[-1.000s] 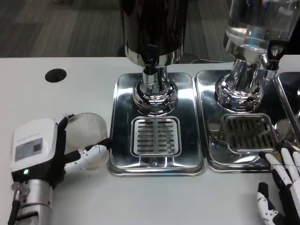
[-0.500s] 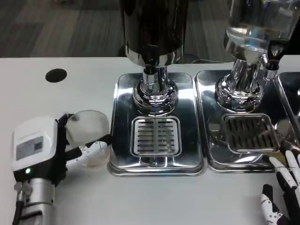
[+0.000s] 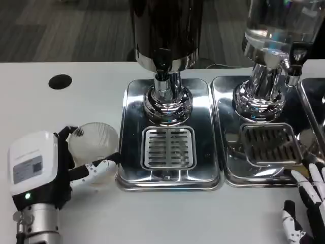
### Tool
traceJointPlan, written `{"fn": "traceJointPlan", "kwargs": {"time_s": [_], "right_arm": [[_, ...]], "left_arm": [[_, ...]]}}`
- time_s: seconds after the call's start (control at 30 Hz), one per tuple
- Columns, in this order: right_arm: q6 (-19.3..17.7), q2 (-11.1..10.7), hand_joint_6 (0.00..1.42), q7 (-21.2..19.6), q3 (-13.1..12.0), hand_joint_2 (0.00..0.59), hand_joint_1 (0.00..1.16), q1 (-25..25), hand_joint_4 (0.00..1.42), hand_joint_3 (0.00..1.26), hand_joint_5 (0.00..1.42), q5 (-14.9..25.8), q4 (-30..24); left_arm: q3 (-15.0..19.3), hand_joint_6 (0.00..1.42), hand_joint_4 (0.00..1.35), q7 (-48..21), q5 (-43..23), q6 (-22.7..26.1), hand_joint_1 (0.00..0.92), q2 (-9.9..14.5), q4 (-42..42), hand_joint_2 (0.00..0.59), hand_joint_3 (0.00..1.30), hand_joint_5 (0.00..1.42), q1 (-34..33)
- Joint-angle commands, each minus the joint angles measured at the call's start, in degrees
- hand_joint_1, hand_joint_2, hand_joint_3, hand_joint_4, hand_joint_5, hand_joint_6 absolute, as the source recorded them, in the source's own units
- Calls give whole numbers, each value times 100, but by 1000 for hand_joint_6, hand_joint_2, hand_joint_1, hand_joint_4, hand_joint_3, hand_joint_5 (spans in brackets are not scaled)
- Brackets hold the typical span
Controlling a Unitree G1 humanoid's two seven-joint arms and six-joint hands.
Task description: Grasp the cup under the faucet to collect the drink, then remove the cup.
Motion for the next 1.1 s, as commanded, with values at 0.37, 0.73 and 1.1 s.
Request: {"fn": "traceJointPlan", "kwargs": {"time_s": [0.37, 0.73, 1.1], "right_arm": [[-139, 41, 63, -90, -4, 542, 205, -71, 21, 187, 2, 100, 222], [-154, 83, 72, -74, 33, 542, 205, -108, 21, 187, 2, 81, 274], [-107, 90, 78, -46, 48, 542, 206, -117, 21, 187, 2, 27, 231]], "left_arm": [[28, 1424, 1018, 78, 143, 46, 483, 16, -383, 20, 935, 1206, 18], [117, 1424, 1021, 137, 71, -14, 487, 18, -576, 17, 935, 1206, 152], [38, 1424, 1010, 89, 66, -53, 490, -131, -656, 16, 935, 1205, 25]]}}
